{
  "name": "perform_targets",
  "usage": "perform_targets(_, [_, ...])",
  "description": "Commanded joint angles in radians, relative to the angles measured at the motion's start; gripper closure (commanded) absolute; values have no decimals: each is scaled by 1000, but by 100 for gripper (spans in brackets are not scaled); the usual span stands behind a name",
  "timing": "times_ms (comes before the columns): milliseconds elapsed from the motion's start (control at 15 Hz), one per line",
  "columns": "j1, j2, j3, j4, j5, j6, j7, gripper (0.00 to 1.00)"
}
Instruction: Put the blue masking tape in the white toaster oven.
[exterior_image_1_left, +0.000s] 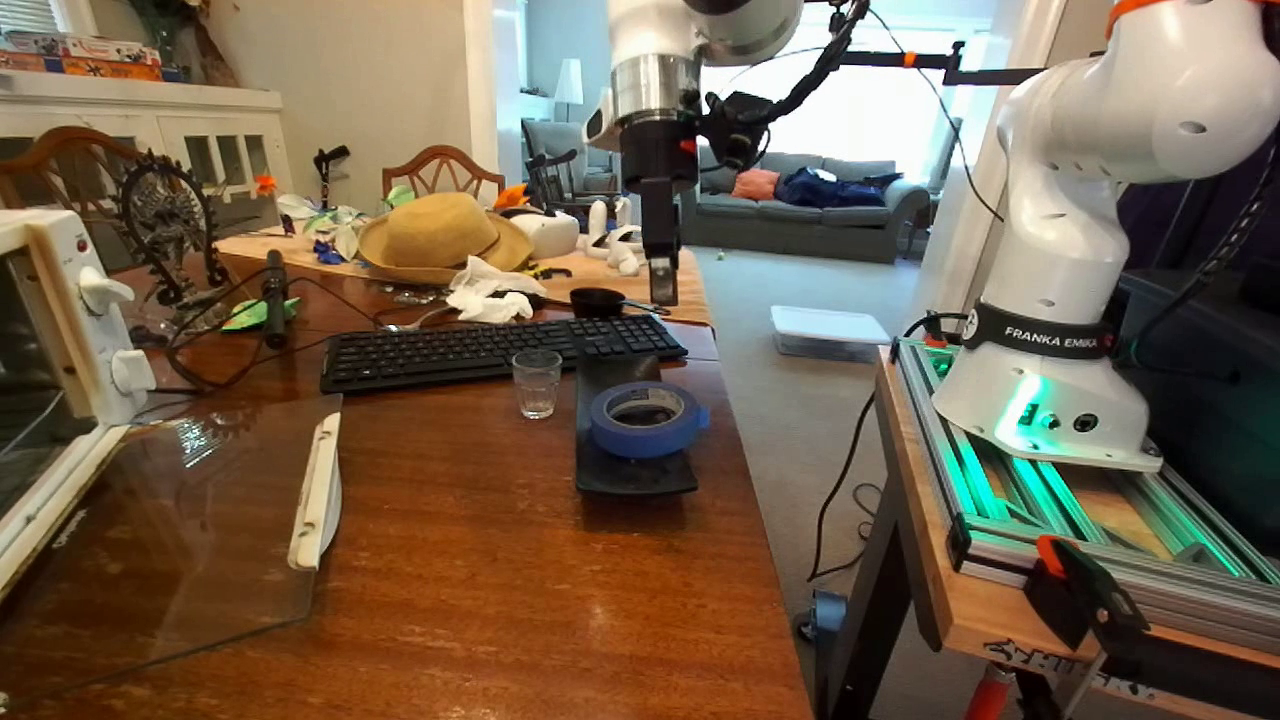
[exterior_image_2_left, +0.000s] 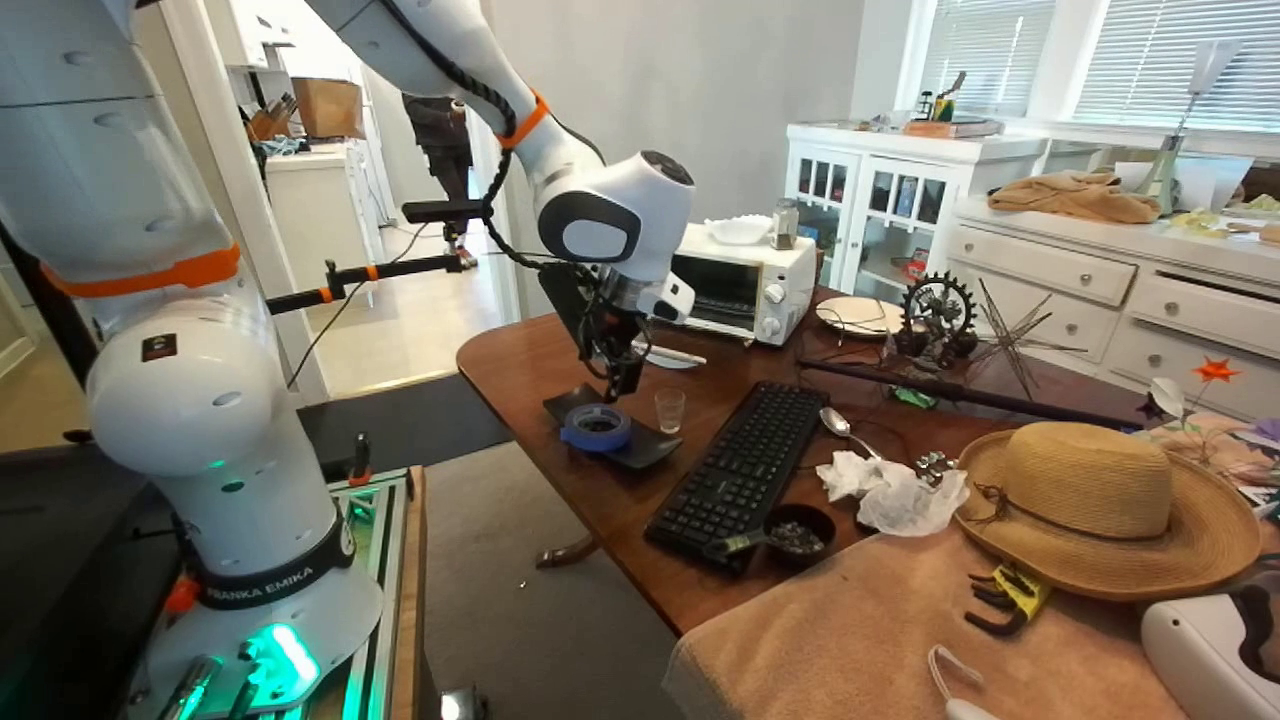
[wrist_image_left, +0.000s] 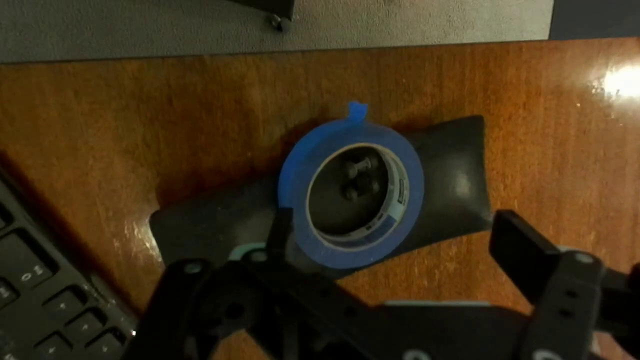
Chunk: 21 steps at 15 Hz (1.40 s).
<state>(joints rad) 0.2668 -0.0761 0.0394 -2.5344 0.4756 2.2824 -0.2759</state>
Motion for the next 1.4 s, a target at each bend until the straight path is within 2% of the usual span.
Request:
perform_targets(0, [-46, 107, 37, 32, 15, 1, 0, 0])
perform_targets(467, [-107, 193, 71, 43, 39, 76, -12, 2])
perform_targets(600, [-115, 217, 84, 52, 58, 103, -18, 9])
perform_targets(667, [-119, 231, 92, 60, 65, 116, -16, 18])
perform_targets(800, [-125, 257, 107, 76, 71, 130, -17, 22])
perform_targets(867, [-128, 267, 114, 82, 76, 135, -17, 31])
perform_targets(933, [-131, 277, 121, 87, 78, 139, -16, 28])
perform_targets(1333, [-156, 331, 147, 113, 78, 137, -14, 30])
